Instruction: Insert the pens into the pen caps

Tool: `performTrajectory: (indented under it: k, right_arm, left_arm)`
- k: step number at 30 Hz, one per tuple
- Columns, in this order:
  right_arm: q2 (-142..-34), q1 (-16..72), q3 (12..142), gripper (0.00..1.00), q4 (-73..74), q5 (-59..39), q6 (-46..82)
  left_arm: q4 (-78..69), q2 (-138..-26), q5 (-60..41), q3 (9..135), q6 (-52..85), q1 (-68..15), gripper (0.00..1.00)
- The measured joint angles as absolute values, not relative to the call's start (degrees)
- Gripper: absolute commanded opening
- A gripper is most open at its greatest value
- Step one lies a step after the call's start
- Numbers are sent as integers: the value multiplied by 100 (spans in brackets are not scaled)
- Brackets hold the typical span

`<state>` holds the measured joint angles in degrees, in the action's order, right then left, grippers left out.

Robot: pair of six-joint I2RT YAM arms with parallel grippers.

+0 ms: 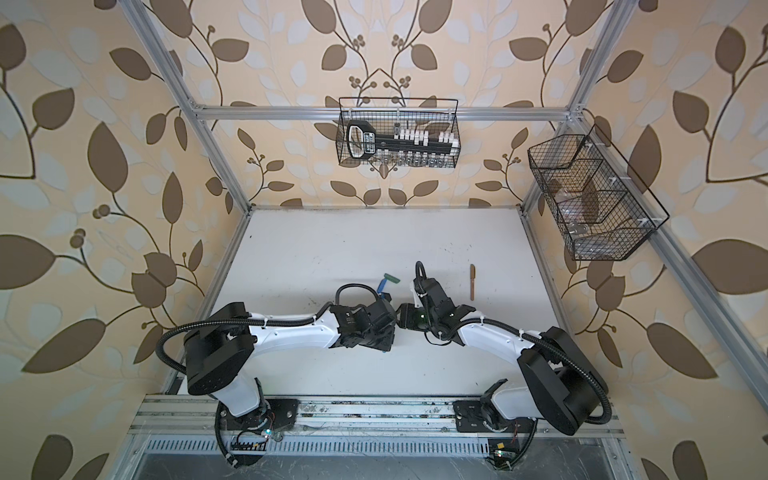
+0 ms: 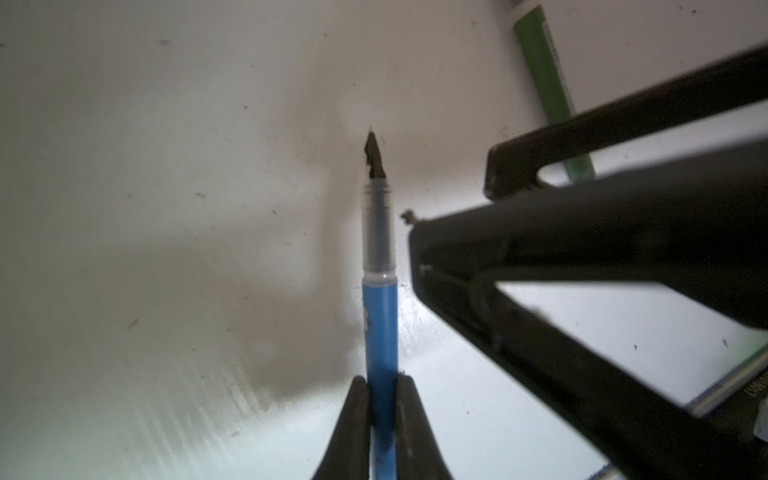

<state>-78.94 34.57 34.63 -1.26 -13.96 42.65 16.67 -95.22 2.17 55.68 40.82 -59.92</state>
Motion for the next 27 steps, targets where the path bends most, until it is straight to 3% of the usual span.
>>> performTrajectory:
  k: [15,27]
  right_arm:
    - [-8324,3524,3474,51,819,-1833,4772]
    - [-8475,3524,3474,42,1288,-1964,5111]
  left_arm:
    - [1874,-9273,342,5701,4036,-5992,14]
    - [1959,-9142,473,5767,4014,-5992,15]
